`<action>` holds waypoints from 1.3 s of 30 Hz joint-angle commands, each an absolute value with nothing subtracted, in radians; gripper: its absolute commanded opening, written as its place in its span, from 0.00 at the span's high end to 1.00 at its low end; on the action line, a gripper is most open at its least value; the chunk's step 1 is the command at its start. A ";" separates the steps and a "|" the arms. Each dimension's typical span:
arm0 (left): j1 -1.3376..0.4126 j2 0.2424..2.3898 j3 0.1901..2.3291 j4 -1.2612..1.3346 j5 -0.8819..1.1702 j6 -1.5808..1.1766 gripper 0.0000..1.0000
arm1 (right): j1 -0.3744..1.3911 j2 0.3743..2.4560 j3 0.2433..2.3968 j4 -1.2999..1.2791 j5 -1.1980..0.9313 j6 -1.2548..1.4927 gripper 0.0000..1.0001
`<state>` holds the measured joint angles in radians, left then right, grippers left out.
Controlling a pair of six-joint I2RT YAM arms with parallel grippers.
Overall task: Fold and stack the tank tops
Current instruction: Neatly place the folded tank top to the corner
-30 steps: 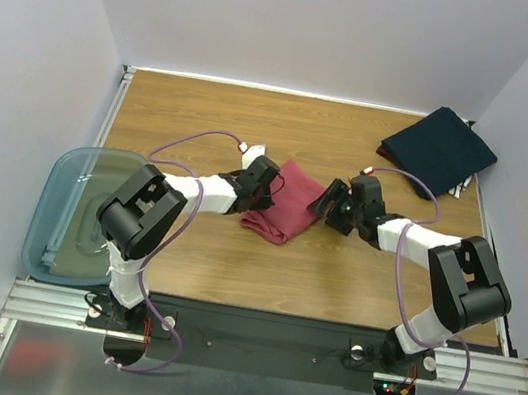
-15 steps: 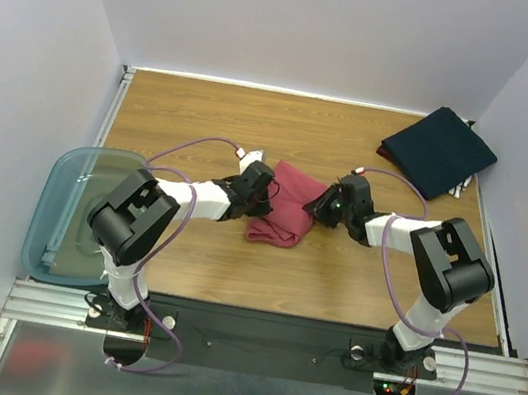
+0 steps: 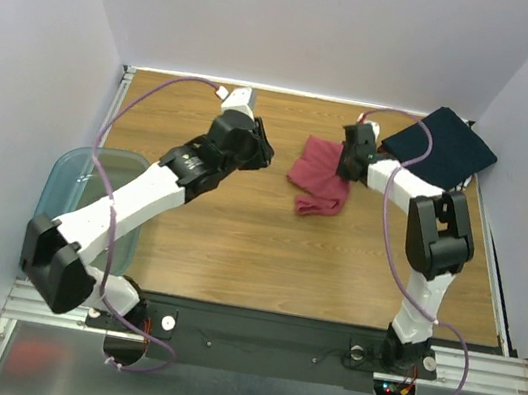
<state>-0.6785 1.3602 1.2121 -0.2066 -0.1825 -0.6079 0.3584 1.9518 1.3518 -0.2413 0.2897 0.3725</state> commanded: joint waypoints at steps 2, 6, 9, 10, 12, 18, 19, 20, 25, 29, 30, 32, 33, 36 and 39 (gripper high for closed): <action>-0.644 1.296 1.238 -0.304 -0.172 -0.503 0.60 | 0.272 2.075 1.609 -0.333 0.514 0.072 1.00; -0.615 1.298 1.247 -0.304 -0.134 -0.462 0.60 | 0.261 2.203 1.823 -0.365 0.606 -0.078 1.00; -0.583 1.316 1.256 -0.302 -0.098 -0.433 0.60 | 0.244 2.307 1.986 -0.391 0.652 -0.161 1.00; -0.565 1.327 1.258 -0.301 -0.078 -0.420 0.60 | 0.238 2.344 2.053 -0.396 0.669 -0.196 1.00; -0.549 1.336 1.258 -0.299 -0.061 -0.408 0.60 | 0.232 2.370 2.104 -0.409 0.687 -0.228 1.00; -0.489 1.353 1.227 -0.281 -0.006 -0.385 0.61 | 0.219 2.378 2.212 -0.414 0.716 -0.302 0.99; -0.479 1.351 1.221 -0.273 -0.005 -0.385 0.61 | 0.216 2.376 2.221 -0.413 0.724 -0.316 0.99; -0.473 1.350 1.212 -0.265 -0.006 -0.385 0.61 | 0.212 2.370 2.232 -0.414 0.724 -0.319 1.00; -0.465 1.364 1.204 -0.258 0.041 -0.382 0.61 | 0.199 2.315 2.253 -0.414 0.715 -0.340 0.99; -0.463 1.370 1.203 -0.252 0.070 -0.377 0.61 | 0.144 2.275 2.255 -0.419 0.706 -0.324 0.99; -0.463 1.370 1.201 -0.250 0.072 -0.377 0.61 | 0.131 2.260 2.246 -0.423 0.692 -0.312 0.99; -0.463 1.371 1.200 -0.250 0.078 -0.374 0.61 | 0.077 2.215 2.195 -0.426 0.648 -0.255 0.99; -0.463 1.371 1.198 -0.249 0.078 -0.374 0.61 | 0.060 2.200 2.177 -0.428 0.634 -0.214 1.00; -0.462 1.377 1.195 -0.244 0.089 -0.374 0.61 | 0.006 2.155 2.094 -0.428 0.563 -0.157 1.00; -0.463 1.385 1.192 -0.239 0.106 -0.377 0.61 | -0.066 2.152 2.028 -0.428 0.531 -0.057 0.95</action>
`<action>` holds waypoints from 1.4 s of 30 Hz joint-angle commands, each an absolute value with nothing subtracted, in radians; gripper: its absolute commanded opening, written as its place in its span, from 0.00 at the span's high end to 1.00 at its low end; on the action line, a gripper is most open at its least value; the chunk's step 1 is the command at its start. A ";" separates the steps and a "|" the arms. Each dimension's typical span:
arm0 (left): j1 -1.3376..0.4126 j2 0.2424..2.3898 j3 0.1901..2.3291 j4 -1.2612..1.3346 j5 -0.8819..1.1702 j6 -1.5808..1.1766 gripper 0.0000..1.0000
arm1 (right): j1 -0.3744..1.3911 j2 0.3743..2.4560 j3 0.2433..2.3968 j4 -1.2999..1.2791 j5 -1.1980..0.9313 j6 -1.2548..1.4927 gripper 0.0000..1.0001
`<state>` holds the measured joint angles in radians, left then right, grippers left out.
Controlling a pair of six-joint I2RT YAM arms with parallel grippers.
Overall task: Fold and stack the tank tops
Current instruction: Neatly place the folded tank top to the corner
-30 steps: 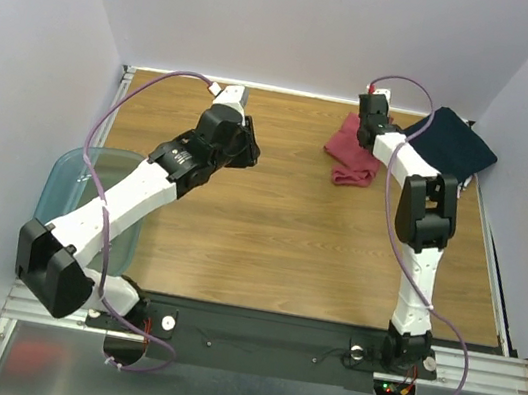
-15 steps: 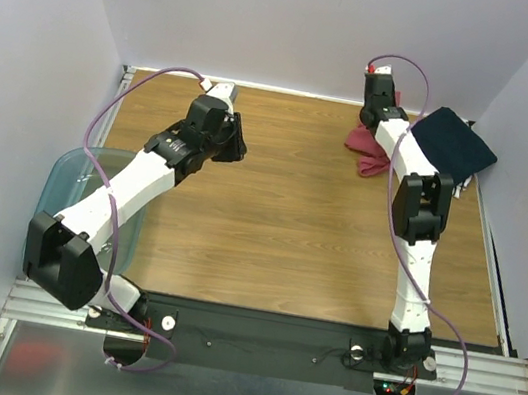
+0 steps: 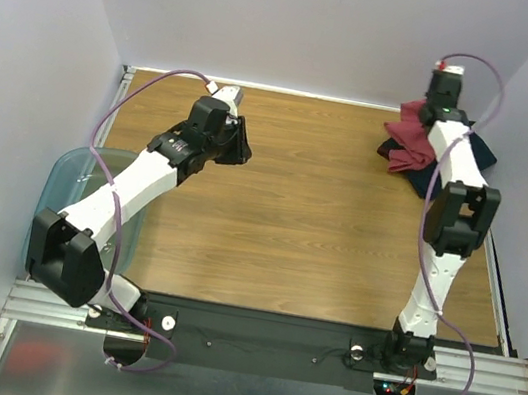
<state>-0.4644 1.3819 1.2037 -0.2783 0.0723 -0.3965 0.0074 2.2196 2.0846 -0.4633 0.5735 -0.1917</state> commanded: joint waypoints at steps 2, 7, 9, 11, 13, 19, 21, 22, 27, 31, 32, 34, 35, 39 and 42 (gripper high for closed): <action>-0.463 1.388 1.187 -0.233 0.121 -0.379 0.61 | -0.116 2.148 1.987 -0.428 0.479 -0.011 0.89; -0.463 1.397 1.177 -0.229 0.138 -0.382 0.61 | -0.179 2.157 1.907 -0.428 0.364 0.110 0.58; -0.463 1.404 1.174 -0.229 0.146 -0.383 0.61 | -0.179 2.157 1.881 -0.426 0.333 0.124 0.37; -0.463 1.404 1.175 -0.227 0.147 -0.385 0.61 | -0.181 2.151 1.867 -0.426 0.315 0.150 0.26; -0.463 1.396 1.170 -0.230 0.146 -0.387 0.61 | -0.179 2.135 1.859 -0.426 0.284 0.169 0.20; -0.463 1.387 1.155 -0.224 0.141 -0.393 0.61 | -0.179 2.069 1.853 -0.426 0.207 0.225 0.12; -0.463 1.385 1.154 -0.219 0.143 -0.393 0.61 | -0.179 2.034 1.842 -0.428 0.186 0.244 0.12; -0.463 1.384 1.151 -0.218 0.141 -0.396 0.61 | -0.179 2.020 1.829 -0.428 0.175 0.267 0.11; -0.463 1.367 1.158 -0.216 0.127 -0.400 0.61 | -0.155 1.924 1.752 -0.426 0.164 0.325 0.08; -0.460 1.358 1.163 -0.221 0.106 -0.403 0.61 | -0.108 1.838 1.660 -0.425 0.175 0.374 0.07; -0.459 1.353 1.161 -0.219 0.101 -0.408 0.61 | -0.072 1.821 1.634 -0.419 0.170 0.386 0.06; -0.453 1.350 1.158 -0.219 0.095 -0.414 0.61 | -0.020 1.781 1.585 -0.402 0.187 0.406 0.05; -0.451 1.348 1.157 -0.219 0.094 -0.414 0.61 | -0.002 1.761 1.553 -0.393 0.196 0.413 0.05; -0.446 1.322 1.140 -0.207 0.084 -0.429 0.61 | 0.179 1.636 1.393 -0.313 0.166 0.474 0.03; -0.443 1.302 1.118 -0.201 0.071 -0.434 0.61 | 0.291 1.559 1.222 -0.231 0.127 0.520 0.00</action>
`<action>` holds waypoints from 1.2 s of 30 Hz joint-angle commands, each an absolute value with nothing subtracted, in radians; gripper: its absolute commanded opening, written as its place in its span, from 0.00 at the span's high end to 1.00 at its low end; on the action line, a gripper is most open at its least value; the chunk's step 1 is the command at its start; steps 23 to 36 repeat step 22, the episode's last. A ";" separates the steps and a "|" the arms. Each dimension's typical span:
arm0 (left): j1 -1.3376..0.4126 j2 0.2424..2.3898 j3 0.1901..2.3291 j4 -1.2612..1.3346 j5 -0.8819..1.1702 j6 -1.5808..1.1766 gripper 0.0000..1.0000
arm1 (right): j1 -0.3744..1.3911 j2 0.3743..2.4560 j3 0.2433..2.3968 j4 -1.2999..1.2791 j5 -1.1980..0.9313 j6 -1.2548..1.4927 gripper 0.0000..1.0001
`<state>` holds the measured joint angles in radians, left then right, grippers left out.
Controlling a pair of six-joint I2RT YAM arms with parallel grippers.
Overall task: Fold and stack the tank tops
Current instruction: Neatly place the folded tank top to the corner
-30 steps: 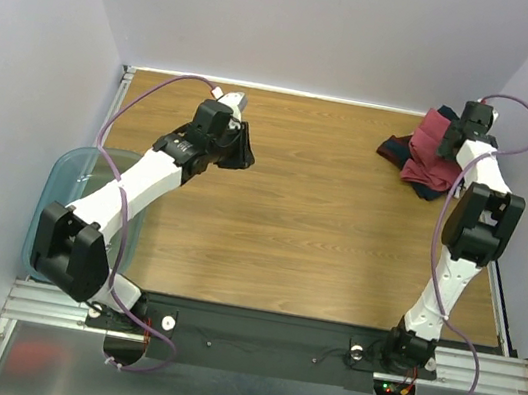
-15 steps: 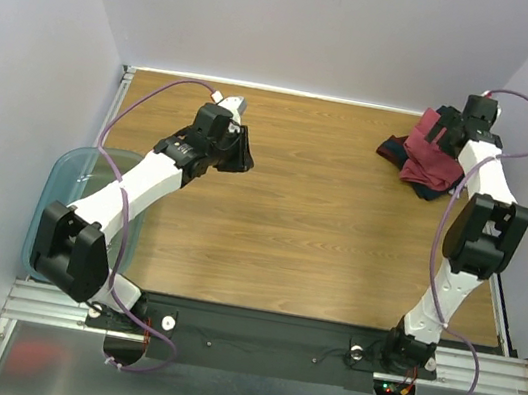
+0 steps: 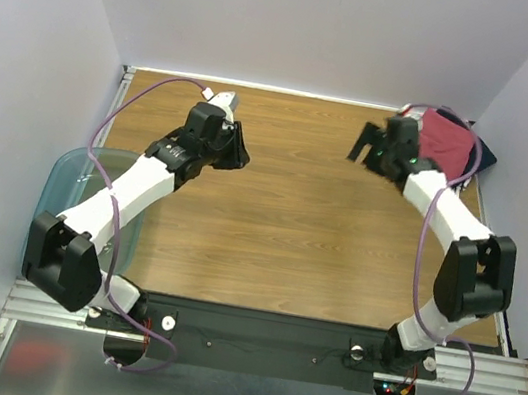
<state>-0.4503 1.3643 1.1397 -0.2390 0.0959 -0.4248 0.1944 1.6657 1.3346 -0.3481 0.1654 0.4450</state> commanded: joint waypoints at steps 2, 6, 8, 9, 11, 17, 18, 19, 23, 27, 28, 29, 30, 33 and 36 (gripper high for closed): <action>-0.442 1.293 1.101 -0.198 0.057 -0.436 0.61 | 0.343 1.491 1.129 -0.207 0.109 0.540 0.00; -0.442 1.260 1.068 -0.184 0.045 -0.436 0.61 | 0.399 1.401 1.030 -0.199 0.063 0.578 0.00; -0.442 1.244 1.045 -0.180 0.041 -0.434 0.61 | 0.399 1.337 0.977 -0.196 0.072 0.580 0.00; -0.442 1.236 1.026 -0.176 0.038 -0.434 0.61 | 0.399 1.318 0.963 -0.196 0.080 0.580 0.00; -0.442 1.224 1.011 -0.169 0.031 -0.437 0.61 | 0.400 1.267 0.940 -0.198 0.090 0.563 0.00; -0.440 1.201 0.986 -0.144 0.018 -0.440 0.61 | 0.399 1.216 0.931 -0.206 0.118 0.526 0.00; -0.440 1.207 0.989 -0.146 0.018 -0.439 0.61 | 0.399 1.213 0.930 -0.207 0.121 0.523 0.00; -0.440 1.209 0.997 -0.147 0.018 -0.437 0.61 | 0.399 1.212 0.930 -0.207 0.121 0.522 0.00; -0.440 1.219 1.012 -0.159 0.017 -0.434 0.61 | 0.399 1.213 0.934 -0.206 0.136 0.523 0.00; -0.440 1.219 1.012 -0.159 0.017 -0.434 0.61 | 0.399 1.213 0.934 -0.206 0.136 0.523 0.00; -0.440 1.219 1.012 -0.159 0.017 -0.434 0.61 | 0.399 1.213 0.934 -0.206 0.136 0.523 0.00; -0.440 1.219 1.012 -0.159 0.017 -0.434 0.61 | 0.399 1.213 0.934 -0.206 0.136 0.523 0.00; -0.440 1.219 1.012 -0.159 0.017 -0.434 0.61 | 0.399 1.213 0.934 -0.206 0.136 0.523 0.00; -0.440 1.219 1.012 -0.159 0.017 -0.434 0.61 | 0.399 1.213 0.934 -0.206 0.136 0.523 0.00; -0.440 1.219 1.012 -0.159 0.017 -0.434 0.61 | 0.399 1.213 0.934 -0.206 0.136 0.523 0.00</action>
